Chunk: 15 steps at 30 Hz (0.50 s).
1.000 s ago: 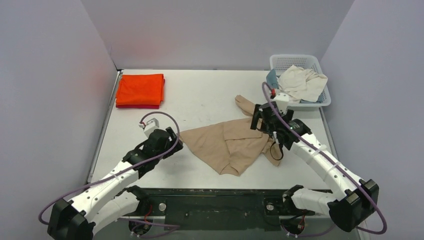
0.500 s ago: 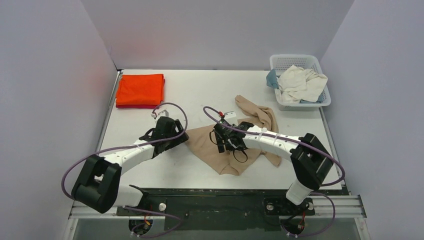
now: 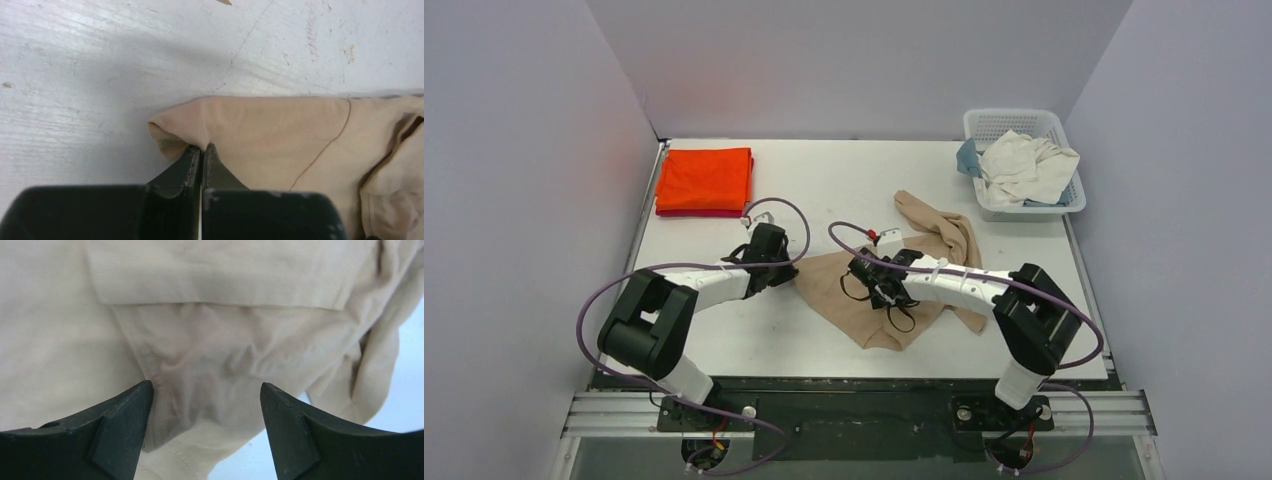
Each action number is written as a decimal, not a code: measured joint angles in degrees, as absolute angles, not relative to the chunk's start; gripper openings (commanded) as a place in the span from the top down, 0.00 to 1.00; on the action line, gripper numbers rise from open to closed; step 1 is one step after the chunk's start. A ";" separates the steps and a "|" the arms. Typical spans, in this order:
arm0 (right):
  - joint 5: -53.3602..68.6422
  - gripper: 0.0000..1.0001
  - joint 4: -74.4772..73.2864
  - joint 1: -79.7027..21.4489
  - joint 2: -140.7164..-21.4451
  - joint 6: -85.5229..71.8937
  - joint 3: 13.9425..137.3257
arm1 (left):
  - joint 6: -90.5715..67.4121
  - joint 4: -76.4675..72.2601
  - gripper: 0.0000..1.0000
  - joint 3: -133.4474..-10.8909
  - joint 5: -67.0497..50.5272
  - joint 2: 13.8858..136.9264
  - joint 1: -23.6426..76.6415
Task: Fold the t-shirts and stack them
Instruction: Flatten out the tshirt
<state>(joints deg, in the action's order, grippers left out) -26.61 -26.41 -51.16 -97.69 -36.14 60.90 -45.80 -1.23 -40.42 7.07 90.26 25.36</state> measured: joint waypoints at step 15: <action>-30.06 1.00 -21.30 -49.76 -81.08 -43.31 44.12 | -45.82 2.46 1.00 -38.96 10.11 86.59 25.41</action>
<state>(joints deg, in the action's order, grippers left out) -30.06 -21.30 -49.76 -81.08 -43.31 44.12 -45.82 2.46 -38.96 10.11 86.59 25.41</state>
